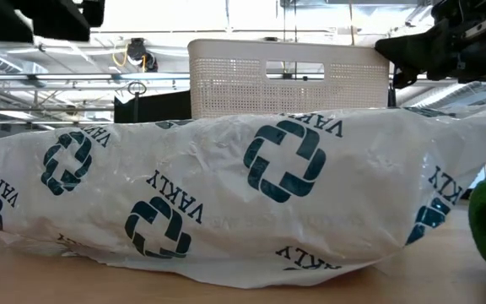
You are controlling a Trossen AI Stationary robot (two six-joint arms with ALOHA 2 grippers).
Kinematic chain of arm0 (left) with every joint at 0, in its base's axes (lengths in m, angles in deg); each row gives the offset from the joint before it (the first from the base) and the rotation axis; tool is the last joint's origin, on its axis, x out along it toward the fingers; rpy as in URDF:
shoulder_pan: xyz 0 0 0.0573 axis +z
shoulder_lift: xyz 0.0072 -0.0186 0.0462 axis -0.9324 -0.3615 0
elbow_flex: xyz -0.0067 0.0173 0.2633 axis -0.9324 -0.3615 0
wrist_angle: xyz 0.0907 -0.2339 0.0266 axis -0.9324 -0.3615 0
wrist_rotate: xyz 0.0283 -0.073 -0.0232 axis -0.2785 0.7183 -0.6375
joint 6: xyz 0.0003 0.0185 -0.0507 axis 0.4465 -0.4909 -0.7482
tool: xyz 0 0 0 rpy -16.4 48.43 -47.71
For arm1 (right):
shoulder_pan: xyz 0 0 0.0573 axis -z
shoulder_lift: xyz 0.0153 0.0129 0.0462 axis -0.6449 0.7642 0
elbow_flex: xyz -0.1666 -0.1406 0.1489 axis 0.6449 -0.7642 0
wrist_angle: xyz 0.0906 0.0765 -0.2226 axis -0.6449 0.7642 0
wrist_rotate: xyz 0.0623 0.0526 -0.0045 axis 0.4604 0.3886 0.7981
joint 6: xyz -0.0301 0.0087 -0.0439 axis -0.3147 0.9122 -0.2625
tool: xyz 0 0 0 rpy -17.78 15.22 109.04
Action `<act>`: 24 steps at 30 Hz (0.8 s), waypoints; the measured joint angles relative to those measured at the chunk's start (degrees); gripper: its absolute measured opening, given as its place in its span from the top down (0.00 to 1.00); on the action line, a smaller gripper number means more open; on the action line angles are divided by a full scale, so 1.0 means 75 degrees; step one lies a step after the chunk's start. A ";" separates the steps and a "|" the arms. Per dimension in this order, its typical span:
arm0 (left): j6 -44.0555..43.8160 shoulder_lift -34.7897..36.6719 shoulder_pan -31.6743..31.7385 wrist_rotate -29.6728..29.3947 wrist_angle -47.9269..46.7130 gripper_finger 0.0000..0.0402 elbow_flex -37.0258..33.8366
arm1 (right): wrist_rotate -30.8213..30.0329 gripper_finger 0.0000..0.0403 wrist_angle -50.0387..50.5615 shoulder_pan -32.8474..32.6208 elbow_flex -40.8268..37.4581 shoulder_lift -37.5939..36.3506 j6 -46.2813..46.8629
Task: Pick & place medical supplies in basket/bin
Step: Put the white package in the white basket
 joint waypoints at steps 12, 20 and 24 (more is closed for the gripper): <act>0.1448 -0.1083 0.0159 -0.0145 -0.0182 0.39 0.0137 | -0.0003 1.00 -0.0011 -0.0003 0.0000 0.0075 0.0009; 0.1458 -0.1455 0.0652 0.0879 0.0264 0.46 0.0137 | 0.0001 1.00 -0.0015 -0.0003 0.0000 0.0087 -0.0001; 0.1458 -0.1473 0.0846 0.0966 0.0451 0.50 0.0137 | 0.0000 1.00 -0.0017 -0.0003 0.0000 0.0087 -0.0034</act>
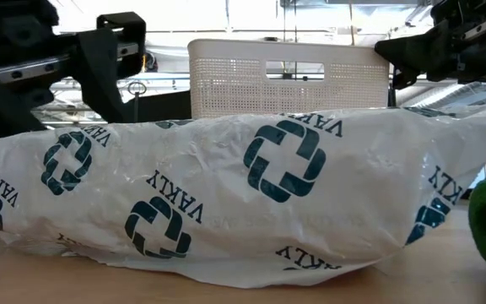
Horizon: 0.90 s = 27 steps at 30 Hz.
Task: Pick & place medical supplies in basket/bin
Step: Put the white package in the white basket
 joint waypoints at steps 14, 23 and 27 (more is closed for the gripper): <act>-0.0608 -0.0003 0.0474 0.1326 0.0184 0.70 -0.0003 | 0.0006 1.00 0.0000 -0.0006 0.0000 0.0000 0.0039; -0.1309 0.0031 0.0749 0.1814 0.0168 0.98 -0.0003 | 0.0008 1.00 0.0000 -0.0006 0.0000 0.0000 -0.0162; -0.1351 0.0384 0.0987 0.2276 0.0163 0.99 -0.0005 | 0.0009 1.00 0.0000 -0.0006 0.0000 -0.0003 -0.0162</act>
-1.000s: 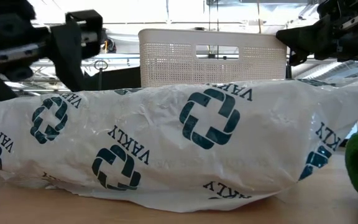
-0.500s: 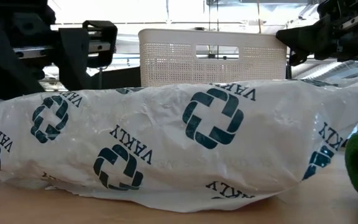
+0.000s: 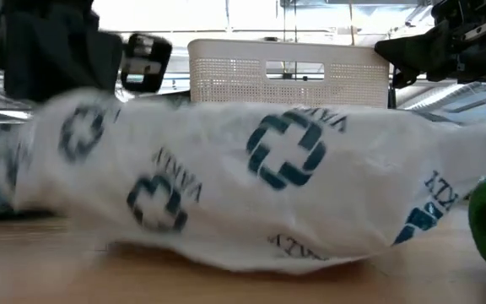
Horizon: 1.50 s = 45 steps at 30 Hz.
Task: Pick & place medical supplies in basket/bin
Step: Put the white package in the white basket
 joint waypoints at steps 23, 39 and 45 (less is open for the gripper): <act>-0.0481 0.6537 0.0221 -0.0917 -0.3246 1.00 0.0000 | 0.0004 1.00 -0.0003 0.0003 -0.0002 0.0000 0.0189; -0.2695 0.8556 0.1648 -0.3659 -0.2693 1.00 -0.0562 | 0.0006 1.00 -0.0020 0.0003 -0.0001 0.0000 0.0192; -0.2717 0.6923 0.2441 -0.3002 -0.2335 1.00 0.0999 | 0.0029 1.00 -0.0091 0.0003 0.0000 0.0000 0.0186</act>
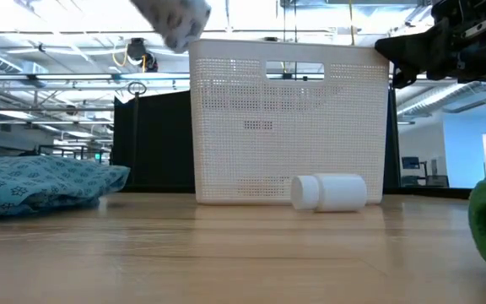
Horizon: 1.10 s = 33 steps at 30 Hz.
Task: Pick & place medical supplies in basket/bin
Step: Put the white package in the white basket
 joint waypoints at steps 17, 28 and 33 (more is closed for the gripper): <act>0.0436 -0.6622 0.3212 0.2323 -0.2185 1.00 0.5982 | 0.0003 1.00 -0.0087 0.0000 -0.0003 0.0000 -0.0008; 0.0404 -0.8318 0.3453 0.2557 -0.2161 1.00 0.5583 | 0.0000 1.00 -0.0026 0.0000 -0.0001 -0.0001 -0.0440; 0.0312 -0.8738 0.3421 0.2554 -0.2130 1.00 0.5312 | -0.0009 1.00 -0.0026 0.0003 -0.0003 -0.0003 -0.0358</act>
